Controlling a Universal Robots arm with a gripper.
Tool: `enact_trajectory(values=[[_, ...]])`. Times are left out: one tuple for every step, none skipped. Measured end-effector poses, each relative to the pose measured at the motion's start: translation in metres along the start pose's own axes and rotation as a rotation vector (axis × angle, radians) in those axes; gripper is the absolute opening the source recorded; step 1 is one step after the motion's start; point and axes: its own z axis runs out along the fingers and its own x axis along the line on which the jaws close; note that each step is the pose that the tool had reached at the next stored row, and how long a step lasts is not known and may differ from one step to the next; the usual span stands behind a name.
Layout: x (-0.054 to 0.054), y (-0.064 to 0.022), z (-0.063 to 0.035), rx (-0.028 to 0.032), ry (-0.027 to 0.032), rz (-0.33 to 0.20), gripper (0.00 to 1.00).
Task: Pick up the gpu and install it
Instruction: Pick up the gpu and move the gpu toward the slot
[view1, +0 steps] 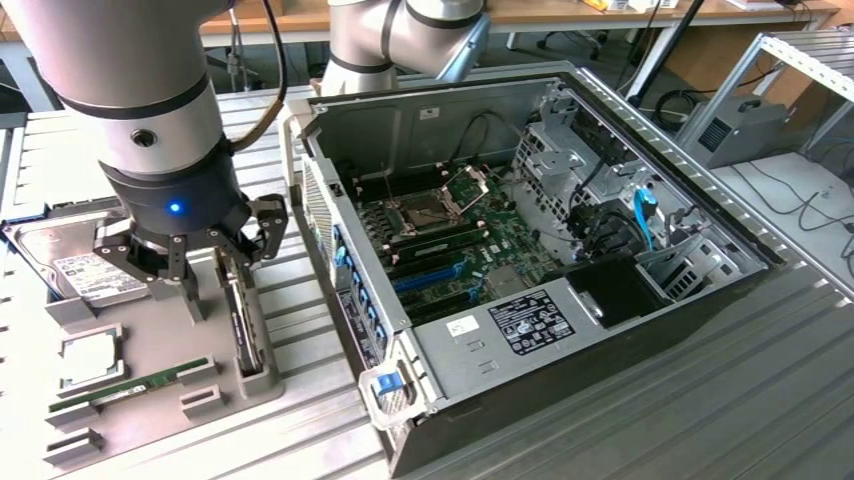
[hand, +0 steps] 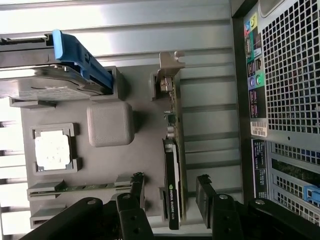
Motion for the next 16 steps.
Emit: enact_trajectory(values=[[0.0, -0.0004, 0.0001, -0.0001, -0.0001, 0.0, 0.54], [0.0, -0.0011, 0.0001, -0.0002, -0.0001, 0.0, 0.54], [0.0, -0.0019, 0.0, -0.0001, -0.0001, 0.0, 0.54], [0.0, -0.0026, -0.0001, 0.0, 0.0, 0.0, 0.54], [0.0, -0.0031, 0.0, -0.0001, -0.0001, 0.0, 0.54], [0.0, -0.0034, -0.0001, -0.0001, -0.0001, 0.0, 0.54], [0.0, -0.0034, -0.0001, -0.0001, -0.0001, 0.0, 0.54], [0.0, -0.0035, 0.0, -0.0001, -0.0002, 0.0, 0.54], [0.0, -0.0035, 0.0, -0.0001, -0.0001, 0.0, 0.54], [0.0, -0.0035, 0.0, -0.0001, -0.0001, 0.0, 0.54], [0.0, -0.0035, 0.0, -0.0001, 0.0, 0.0, 0.54], [0.0, -0.0035, 0.0003, -0.0001, -0.0001, 0.0, 0.54], [0.0, -0.0036, 0.0022, -0.0003, -0.0002, 0.0, 0.54], [0.0, -0.0039, 0.0081, -0.0002, -0.0001, 0.0, 0.54], [0.0, -0.004, 0.0117, -0.0001, -0.0001, 0.0, 0.54], [-0.001, -0.004, 0.0121, -0.0001, -0.0001, 0.0, 0.54]])
